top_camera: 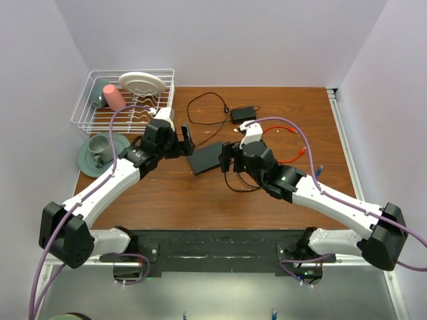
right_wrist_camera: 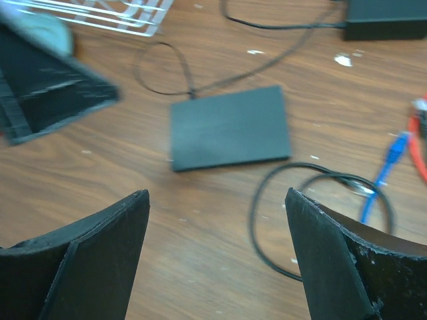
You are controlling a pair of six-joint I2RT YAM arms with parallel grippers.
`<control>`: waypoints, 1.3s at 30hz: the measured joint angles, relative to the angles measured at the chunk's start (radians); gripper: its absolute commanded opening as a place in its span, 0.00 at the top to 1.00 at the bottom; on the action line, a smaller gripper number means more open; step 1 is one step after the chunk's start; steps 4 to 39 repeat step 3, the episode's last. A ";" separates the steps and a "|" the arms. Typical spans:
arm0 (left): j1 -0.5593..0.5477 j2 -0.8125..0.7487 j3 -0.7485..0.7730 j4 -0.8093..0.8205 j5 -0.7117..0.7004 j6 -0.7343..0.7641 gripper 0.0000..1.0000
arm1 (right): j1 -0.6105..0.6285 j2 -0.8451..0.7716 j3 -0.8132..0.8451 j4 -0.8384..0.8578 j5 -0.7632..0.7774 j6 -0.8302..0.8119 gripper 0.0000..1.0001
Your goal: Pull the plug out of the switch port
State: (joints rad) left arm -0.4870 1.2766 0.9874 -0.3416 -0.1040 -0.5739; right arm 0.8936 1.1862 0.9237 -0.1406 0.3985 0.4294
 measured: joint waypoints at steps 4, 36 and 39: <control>0.000 -0.032 -0.039 -0.004 -0.008 0.011 0.04 | -0.005 0.000 -0.002 -0.016 0.020 -0.019 0.14; 0.000 -0.032 -0.039 -0.004 -0.008 0.011 0.04 | -0.005 0.000 -0.002 -0.016 0.020 -0.019 0.14; 0.000 -0.032 -0.039 -0.004 -0.008 0.011 0.04 | -0.005 0.000 -0.002 -0.016 0.020 -0.019 0.14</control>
